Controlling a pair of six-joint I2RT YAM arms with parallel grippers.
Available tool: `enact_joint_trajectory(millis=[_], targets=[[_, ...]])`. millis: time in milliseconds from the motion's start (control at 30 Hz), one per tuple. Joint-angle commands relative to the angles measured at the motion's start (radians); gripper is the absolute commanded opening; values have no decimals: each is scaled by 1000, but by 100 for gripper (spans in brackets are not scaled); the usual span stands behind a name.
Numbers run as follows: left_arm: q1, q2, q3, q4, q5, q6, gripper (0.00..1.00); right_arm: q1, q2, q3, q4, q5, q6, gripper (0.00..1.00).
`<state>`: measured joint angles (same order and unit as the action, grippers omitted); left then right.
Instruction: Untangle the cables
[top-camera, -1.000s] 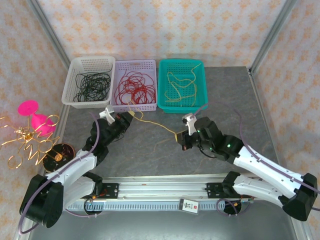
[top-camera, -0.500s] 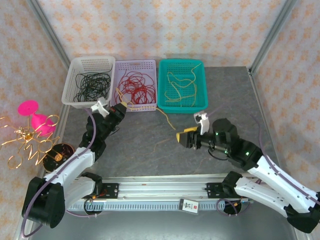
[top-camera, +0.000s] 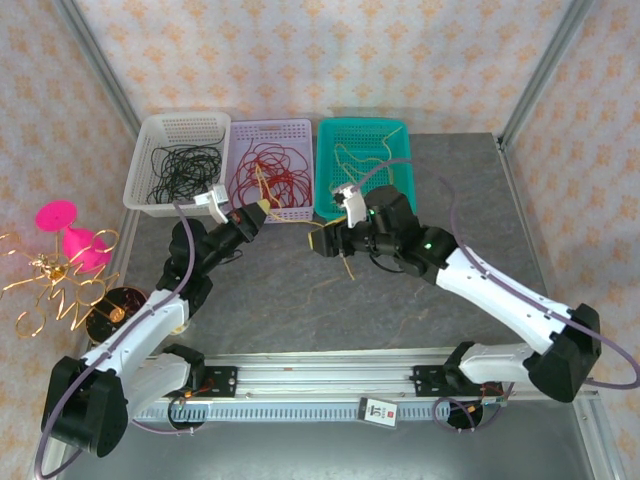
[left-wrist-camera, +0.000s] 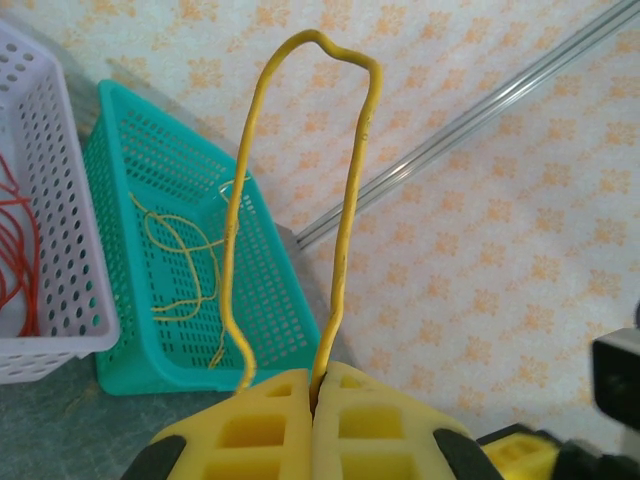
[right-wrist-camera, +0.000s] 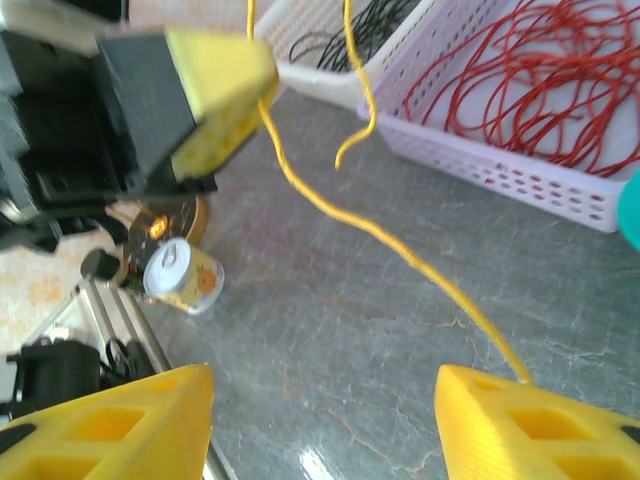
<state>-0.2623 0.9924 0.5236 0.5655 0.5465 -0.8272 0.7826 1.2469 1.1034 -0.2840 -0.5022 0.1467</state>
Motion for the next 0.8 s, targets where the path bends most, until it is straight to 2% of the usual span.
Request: enact_joint_trajectory(millis=[0, 167, 300, 567, 767], targets=[[-4, 38, 69, 83, 75, 26, 0, -3, -3, 4, 24, -63, -89, 59], [-21, 109, 151, 105, 202, 66, 0, -17, 25, 69, 15, 45, -139, 58], [-50, 144, 231, 18, 228, 150, 0, -60, 57, 156, 25, -16, -143, 58], [-90, 166, 264, -7, 266, 184, 0, -175, 172, 243, 119, -56, -22, 56], [-106, 141, 283, -68, 270, 222, 0, -189, 296, 282, 160, -266, -3, 46]])
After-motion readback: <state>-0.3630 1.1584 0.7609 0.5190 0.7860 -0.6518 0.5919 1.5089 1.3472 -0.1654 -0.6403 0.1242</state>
